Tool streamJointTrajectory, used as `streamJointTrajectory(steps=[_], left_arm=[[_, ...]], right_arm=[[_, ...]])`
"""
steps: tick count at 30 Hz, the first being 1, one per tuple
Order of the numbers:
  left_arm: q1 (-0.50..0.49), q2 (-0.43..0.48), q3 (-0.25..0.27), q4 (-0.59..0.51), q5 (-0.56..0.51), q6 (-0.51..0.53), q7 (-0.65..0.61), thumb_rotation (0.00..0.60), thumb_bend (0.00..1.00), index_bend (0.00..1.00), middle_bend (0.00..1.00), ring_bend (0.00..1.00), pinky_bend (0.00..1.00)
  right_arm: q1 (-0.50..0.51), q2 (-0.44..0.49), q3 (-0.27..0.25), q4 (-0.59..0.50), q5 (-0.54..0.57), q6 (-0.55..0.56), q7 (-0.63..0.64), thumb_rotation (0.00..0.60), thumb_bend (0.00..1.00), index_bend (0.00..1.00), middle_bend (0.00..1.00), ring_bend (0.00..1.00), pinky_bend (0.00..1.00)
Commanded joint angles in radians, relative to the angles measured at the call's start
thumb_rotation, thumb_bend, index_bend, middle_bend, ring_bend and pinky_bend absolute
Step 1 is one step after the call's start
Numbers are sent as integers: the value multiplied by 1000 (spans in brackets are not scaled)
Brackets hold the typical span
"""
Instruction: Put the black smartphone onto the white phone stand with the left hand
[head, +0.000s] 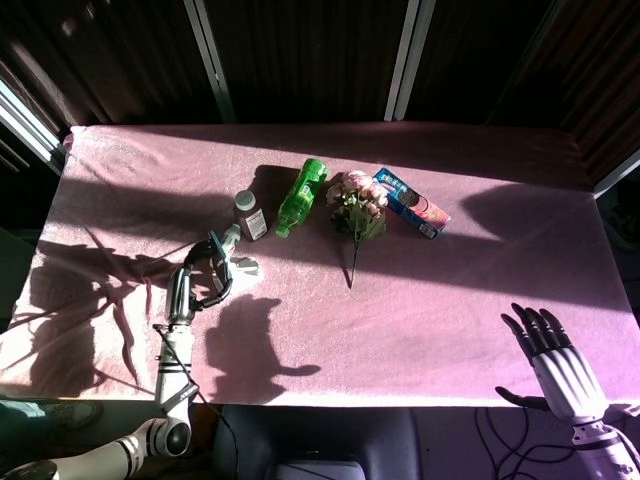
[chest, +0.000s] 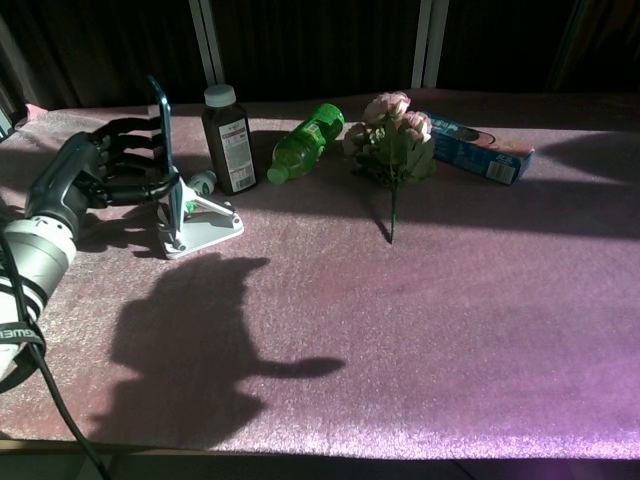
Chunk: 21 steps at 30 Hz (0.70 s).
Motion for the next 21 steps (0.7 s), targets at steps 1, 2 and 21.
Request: streamJointTrajectory(steps=[1,2,21], left_arm=[[-10,-45,14,69,23,16,-20,600,471,861,1000,693,225],[-12,-55,13,84,21,12,-28,600,472,861,1000,693,225],[-35,-128,-3,246,24,3,-105,600,485,861,1000,687,222]], right_arm=[[0,0,0,0,0,-1,0,600,127,0,0,0,0],[0,0,-1,0,0,-1,-1,600,128,0,0,0,0],[-3,3,1,1,0,7,6,600,128,0,0,0,0]])
